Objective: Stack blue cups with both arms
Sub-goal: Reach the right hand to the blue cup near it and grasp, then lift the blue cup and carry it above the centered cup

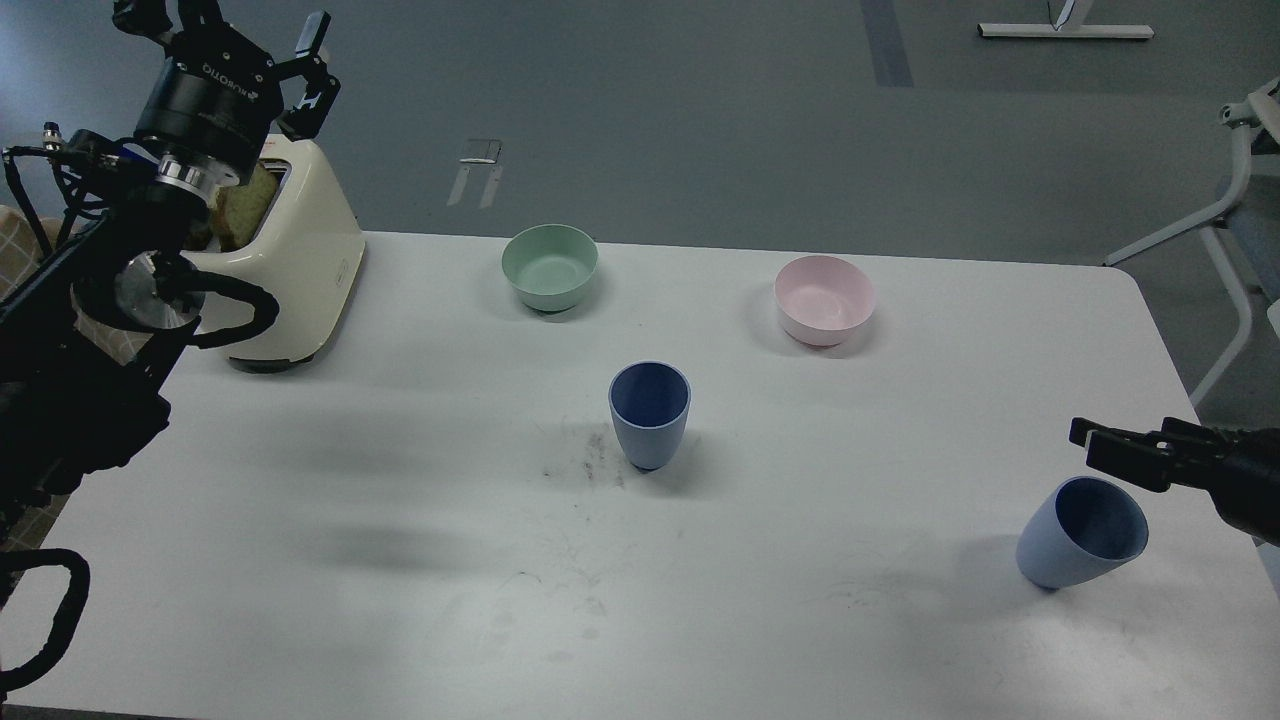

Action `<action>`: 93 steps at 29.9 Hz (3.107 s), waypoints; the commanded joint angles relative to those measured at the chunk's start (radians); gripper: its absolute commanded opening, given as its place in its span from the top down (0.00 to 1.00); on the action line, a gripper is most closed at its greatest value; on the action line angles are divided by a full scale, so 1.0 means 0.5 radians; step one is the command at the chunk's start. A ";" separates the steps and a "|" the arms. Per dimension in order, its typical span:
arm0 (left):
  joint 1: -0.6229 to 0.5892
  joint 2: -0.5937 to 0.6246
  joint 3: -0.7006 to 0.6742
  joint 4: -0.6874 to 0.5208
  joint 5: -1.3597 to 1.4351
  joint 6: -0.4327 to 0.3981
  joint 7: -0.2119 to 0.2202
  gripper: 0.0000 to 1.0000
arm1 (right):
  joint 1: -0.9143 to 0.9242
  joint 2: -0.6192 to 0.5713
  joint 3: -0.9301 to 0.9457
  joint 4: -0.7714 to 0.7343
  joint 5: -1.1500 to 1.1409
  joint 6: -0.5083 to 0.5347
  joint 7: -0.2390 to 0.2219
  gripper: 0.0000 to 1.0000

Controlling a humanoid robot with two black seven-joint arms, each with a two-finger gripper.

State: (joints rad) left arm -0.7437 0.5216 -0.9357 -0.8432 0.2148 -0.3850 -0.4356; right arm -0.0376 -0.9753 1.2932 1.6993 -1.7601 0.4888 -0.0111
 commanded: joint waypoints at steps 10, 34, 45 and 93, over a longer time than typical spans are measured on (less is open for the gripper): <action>-0.025 -0.025 0.012 -0.032 0.003 0.012 0.003 0.03 | -0.241 -0.154 -0.028 0.037 -0.017 0.000 0.087 0.02; -0.037 -0.034 0.018 -0.029 0.006 0.006 0.003 0.03 | -0.262 -0.062 -0.028 0.013 -0.088 0.000 0.068 0.90; -0.040 -0.037 0.018 -0.032 0.006 0.012 0.003 0.03 | -0.241 -0.074 0.052 0.013 -0.063 0.000 0.071 1.00; -0.074 -0.138 0.009 0.005 0.040 -0.003 0.003 0.02 | 2.217 1.319 -1.666 -0.730 0.102 0.000 -0.110 1.00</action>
State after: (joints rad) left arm -0.7790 0.4525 -0.9308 -0.8404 0.2349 -0.3866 -0.4340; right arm 1.0750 -0.3240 0.4608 1.3292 -1.7089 0.4888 -0.0661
